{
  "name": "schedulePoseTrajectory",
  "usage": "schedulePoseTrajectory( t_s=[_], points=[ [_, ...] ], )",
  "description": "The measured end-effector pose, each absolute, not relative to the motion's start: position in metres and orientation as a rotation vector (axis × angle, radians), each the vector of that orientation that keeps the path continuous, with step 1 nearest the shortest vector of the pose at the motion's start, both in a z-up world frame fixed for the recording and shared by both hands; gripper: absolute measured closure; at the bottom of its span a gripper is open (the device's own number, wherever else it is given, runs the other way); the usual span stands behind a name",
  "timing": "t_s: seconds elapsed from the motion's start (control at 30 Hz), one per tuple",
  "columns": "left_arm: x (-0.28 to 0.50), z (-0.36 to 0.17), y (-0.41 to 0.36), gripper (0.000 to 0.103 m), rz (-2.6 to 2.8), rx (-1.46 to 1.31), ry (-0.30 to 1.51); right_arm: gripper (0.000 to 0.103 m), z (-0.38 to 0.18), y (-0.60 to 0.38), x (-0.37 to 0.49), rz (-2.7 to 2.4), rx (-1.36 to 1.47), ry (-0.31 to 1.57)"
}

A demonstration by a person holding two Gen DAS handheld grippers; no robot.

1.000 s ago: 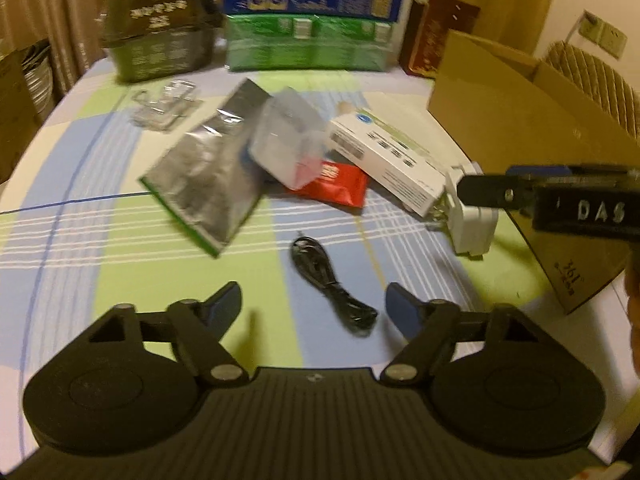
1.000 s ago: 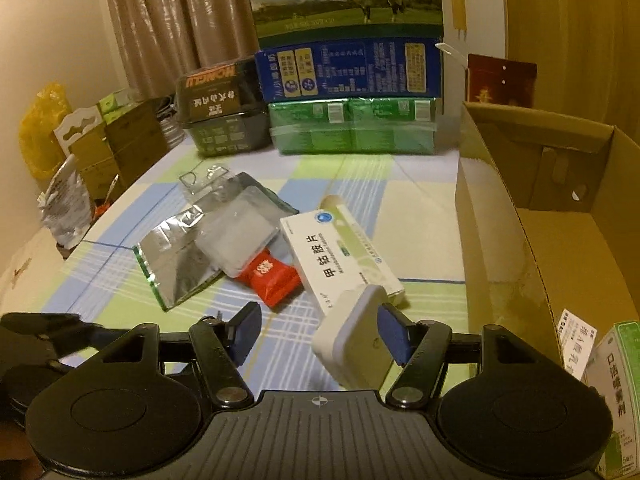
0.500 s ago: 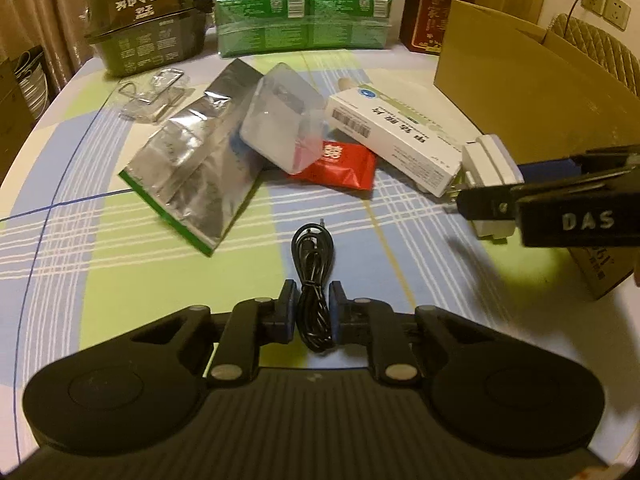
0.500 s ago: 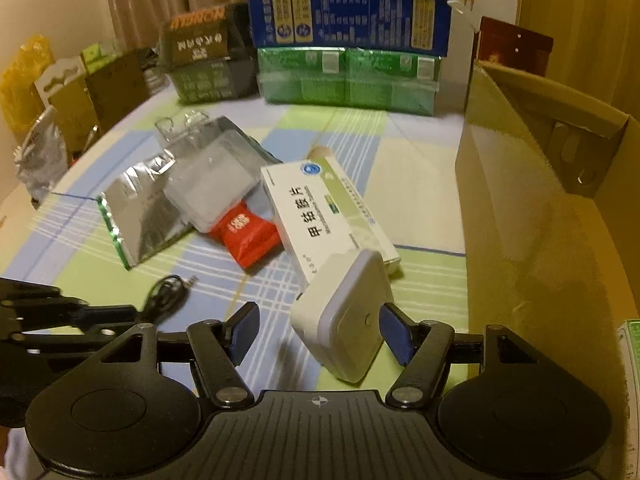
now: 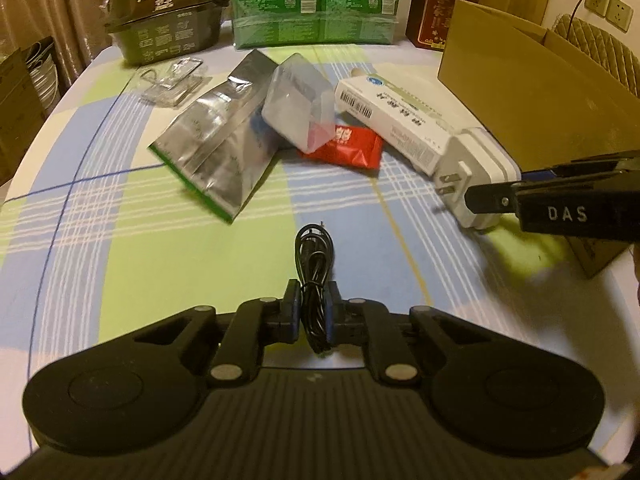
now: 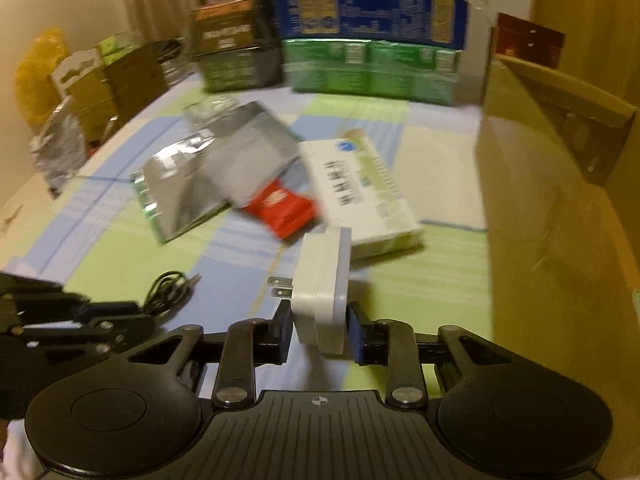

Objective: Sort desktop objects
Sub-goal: 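Lift the black cable and white charger off the table with both tools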

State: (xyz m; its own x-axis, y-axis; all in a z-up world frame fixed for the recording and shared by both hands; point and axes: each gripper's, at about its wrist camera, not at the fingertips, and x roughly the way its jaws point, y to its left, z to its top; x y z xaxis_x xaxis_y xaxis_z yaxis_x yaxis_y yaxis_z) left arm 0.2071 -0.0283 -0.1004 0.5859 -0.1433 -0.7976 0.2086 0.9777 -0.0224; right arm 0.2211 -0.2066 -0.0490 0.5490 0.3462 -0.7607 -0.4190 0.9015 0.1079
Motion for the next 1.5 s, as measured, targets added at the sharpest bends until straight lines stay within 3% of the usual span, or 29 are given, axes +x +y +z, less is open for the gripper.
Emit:
schedulePoseTrajectory(
  t_s=[0.4,0.57,1.5],
  points=[
    [0.163,-0.098,0.002,0.094,-0.161,0.037,0.929,0.077,-0.049,-0.189,0.189,0.502,-0.117,0.89],
    [0.167,-0.099,0.011,0.082,-0.151,-0.027,0.932,0.077,-0.054,-0.188,0.193,0.496,-0.118,0.898],
    [0.174,-0.097,0.003,0.09,-0.149,0.011,0.942,0.079,-0.054,-0.187,0.199,0.46,-0.123,0.877]
  ],
)
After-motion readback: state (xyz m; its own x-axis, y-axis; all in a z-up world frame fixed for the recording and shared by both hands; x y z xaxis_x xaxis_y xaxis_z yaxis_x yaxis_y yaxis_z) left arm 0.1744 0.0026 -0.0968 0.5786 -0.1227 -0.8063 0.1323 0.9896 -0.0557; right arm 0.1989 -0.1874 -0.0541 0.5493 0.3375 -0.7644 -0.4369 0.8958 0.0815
